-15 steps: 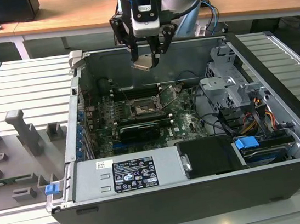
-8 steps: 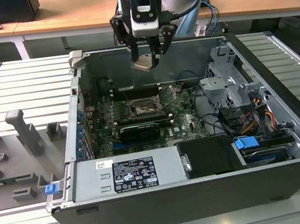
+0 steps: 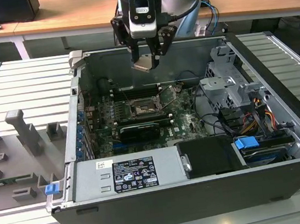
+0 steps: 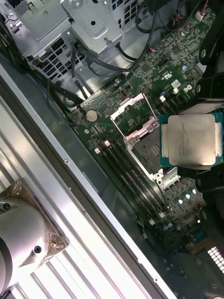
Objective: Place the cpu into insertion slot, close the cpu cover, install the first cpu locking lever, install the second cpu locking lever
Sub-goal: 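Place the cpu into insertion slot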
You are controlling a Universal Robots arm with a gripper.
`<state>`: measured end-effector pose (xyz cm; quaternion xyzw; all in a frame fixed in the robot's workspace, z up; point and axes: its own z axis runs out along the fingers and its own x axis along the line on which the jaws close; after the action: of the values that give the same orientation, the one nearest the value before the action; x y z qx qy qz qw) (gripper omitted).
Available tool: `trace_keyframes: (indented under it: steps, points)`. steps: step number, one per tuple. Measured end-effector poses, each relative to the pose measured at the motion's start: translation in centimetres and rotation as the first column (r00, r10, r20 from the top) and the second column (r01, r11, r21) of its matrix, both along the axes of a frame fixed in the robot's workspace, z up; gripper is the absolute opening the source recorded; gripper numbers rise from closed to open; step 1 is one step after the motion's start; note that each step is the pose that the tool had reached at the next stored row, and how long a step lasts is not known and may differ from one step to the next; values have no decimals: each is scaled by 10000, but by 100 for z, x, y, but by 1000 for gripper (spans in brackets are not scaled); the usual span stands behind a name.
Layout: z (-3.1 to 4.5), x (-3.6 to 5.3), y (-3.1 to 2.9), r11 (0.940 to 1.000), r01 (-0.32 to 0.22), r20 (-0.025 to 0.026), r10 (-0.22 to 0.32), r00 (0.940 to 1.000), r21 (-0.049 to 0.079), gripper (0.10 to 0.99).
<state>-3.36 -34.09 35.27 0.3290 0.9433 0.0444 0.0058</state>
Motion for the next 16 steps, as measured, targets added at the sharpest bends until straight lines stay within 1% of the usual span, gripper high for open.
trace_keyframes:
  steps: [2,7,8,9,13,14,16]
  points:
    - [-7,0,2,9997,242,1,-242,9997,-4,525]
    - [-34,-11,2,9985,550,0,-550,9985,-8,525]
    - [-39,-11,2,9969,792,0,-792,9969,-8,525]
    - [-44,-11,2,9936,1131,0,-1131,9936,-7,525]
    - [-57,-11,2,9863,1651,0,-1651,9863,-11,525]
    - [-59,-11,2,9834,1817,0,-1817,9834,-12,525]
    - [-75,-11,2,9737,2279,0,-2279,9737,-11,525]
